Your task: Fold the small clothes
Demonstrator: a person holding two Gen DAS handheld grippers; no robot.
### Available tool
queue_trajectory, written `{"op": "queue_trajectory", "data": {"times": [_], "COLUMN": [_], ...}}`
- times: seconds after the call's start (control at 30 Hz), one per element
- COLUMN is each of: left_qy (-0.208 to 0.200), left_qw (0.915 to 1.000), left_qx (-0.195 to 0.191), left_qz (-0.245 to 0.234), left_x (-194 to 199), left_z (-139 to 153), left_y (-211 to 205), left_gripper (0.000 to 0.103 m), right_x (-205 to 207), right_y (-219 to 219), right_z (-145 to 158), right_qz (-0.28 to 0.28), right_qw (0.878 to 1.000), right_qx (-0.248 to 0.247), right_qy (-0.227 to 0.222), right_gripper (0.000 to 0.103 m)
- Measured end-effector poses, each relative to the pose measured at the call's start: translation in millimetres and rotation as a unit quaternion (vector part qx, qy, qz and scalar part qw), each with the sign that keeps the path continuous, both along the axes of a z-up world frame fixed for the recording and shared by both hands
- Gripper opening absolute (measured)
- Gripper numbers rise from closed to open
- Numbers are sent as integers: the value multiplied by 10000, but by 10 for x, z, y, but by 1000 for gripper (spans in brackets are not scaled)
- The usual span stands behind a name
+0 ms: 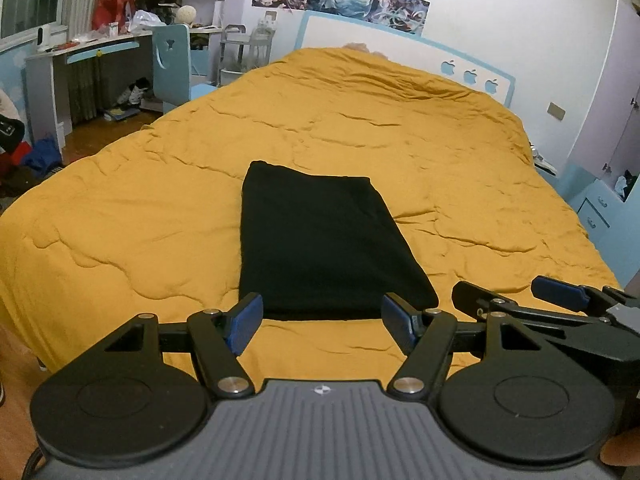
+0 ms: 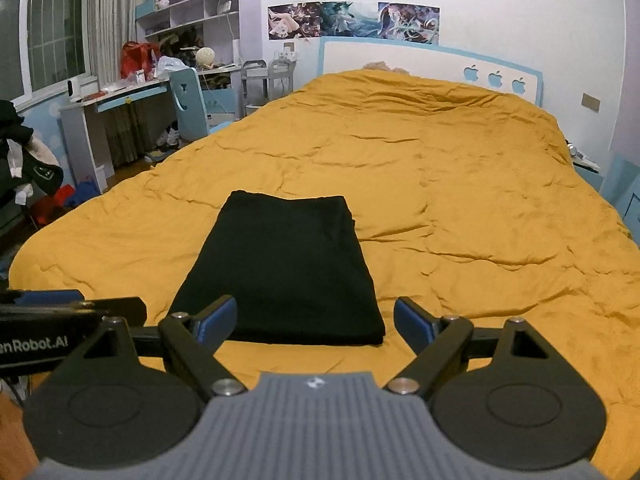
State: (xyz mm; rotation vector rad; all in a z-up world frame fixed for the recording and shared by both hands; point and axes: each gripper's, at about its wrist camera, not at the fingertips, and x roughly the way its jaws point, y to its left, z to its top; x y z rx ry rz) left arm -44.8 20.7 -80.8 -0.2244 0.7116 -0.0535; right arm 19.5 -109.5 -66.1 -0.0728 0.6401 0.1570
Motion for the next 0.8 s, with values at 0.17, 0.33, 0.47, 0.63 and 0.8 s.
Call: {"op": "queue_trajectory", "data": {"times": [0.17,0.33,0.47,0.63,0.8], "left_qy": [24,55,85,149,201], "left_qw": [10000,10000,10000,9999,9997], "left_qx": [-41,-39,40,3,-84], "left_qz": [-27,-28,-27,-35,-68], "left_x": [15,30,40,49,63], "left_z": [-22,-33,-42,-31,-40], "left_y": [-3,-22,-48,-63,-65], "left_gripper": [80,80,79,80,80], "right_x": [-9,1,0,1,-6], "right_y": [-24,-42,-47,-62,-80], "right_z": [5,0,-16,-12,5], "right_qz": [-20,-75,-105,-123,-160], "right_qw": [10000,9999,9999,9999,9998], "right_qx": [57,40,-6,13,27], "right_qy": [43,58,73,101,97], "right_gripper": [82,82,82,82,82]}}
